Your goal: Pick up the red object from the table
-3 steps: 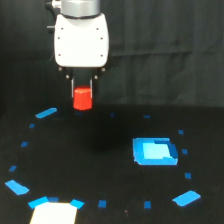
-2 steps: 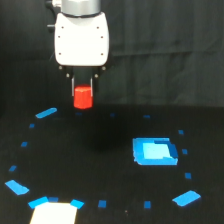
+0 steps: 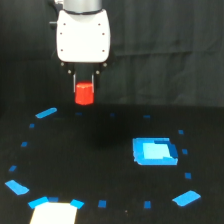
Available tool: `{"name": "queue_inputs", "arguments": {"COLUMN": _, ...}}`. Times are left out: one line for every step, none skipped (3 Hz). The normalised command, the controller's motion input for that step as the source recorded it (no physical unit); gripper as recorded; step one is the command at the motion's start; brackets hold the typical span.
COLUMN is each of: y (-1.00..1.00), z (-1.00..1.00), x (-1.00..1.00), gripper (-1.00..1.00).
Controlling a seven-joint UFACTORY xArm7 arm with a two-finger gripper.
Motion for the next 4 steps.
{"name": "queue_inputs", "arguments": {"y": -0.16, "z": 0.59, "x": -0.18, "gripper": -1.0}}
{"name": "queue_inputs", "arguments": {"y": -0.06, "z": 0.42, "x": 0.0, "gripper": -1.0}}
{"name": "queue_inputs", "arguments": {"y": -0.14, "z": 0.01, "x": 0.01, "gripper": -1.0}}
{"name": "queue_inputs", "arguments": {"y": 0.14, "z": -0.16, "x": -0.07, "gripper": -1.0}}
